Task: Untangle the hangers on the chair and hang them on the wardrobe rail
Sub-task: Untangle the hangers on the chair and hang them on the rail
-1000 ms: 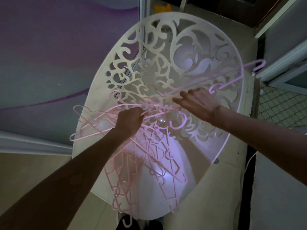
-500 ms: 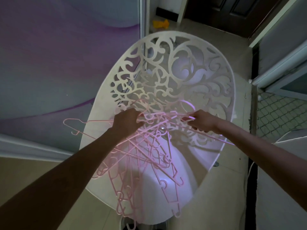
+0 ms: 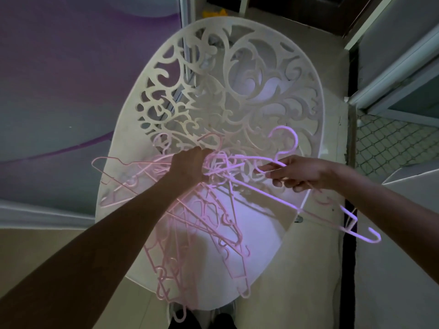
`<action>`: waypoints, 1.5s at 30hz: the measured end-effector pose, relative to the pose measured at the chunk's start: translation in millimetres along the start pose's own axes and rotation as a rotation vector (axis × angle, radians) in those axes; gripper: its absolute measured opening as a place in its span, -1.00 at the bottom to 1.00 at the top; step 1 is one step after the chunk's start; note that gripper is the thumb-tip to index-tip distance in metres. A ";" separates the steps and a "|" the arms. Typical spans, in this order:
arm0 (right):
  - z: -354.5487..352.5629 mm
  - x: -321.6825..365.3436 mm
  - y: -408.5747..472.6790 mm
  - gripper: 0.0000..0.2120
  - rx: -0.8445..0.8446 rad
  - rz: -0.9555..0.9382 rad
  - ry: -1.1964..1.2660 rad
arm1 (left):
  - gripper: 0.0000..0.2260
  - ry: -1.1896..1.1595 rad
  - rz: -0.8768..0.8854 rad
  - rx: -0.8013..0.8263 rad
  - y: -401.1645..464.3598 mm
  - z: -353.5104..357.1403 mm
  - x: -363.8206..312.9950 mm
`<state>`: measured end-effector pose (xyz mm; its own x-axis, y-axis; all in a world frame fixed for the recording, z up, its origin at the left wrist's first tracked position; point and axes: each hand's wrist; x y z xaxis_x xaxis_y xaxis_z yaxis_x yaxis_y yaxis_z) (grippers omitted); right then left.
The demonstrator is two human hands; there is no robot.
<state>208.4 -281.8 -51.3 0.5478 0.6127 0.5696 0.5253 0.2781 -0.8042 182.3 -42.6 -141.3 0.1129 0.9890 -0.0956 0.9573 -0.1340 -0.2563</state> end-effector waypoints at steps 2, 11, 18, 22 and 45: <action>-7.0 6.3 -0.1 -0.79 0.053 0.060 0.064 | -0.45 -0.009 0.001 -0.045 0.2 -1.9 0.7; -5.8 2.1 9.5 -0.73 -0.136 -0.075 -0.191 | -0.54 -0.021 0.061 -0.013 4.3 -11.6 8.4; -8.5 -6.4 1.6 -0.75 -0.137 -0.201 -0.294 | -0.35 -0.088 0.059 0.079 6.4 -2.5 11.8; -9.3 -4.8 -6.8 -0.77 -0.064 -0.283 -0.428 | -0.37 -0.117 0.076 0.176 5.6 -5.4 22.9; -2.1 5.1 15.0 -0.69 -0.431 -0.284 -0.445 | -0.37 -0.076 -0.045 0.194 0.3 15.2 16.3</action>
<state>220.4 -276.0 -60.1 0.0789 0.8310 0.5507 0.8722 0.2100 -0.4418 180.4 -27.5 -157.6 0.0442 0.9877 -0.1503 0.8909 -0.1071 -0.4415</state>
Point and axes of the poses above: each hand's wrist, its own y-axis towards the middle knuckle, its own z-axis out of the palm, x = y × z, and after that the axes turned 12 degrees about y, right-handed
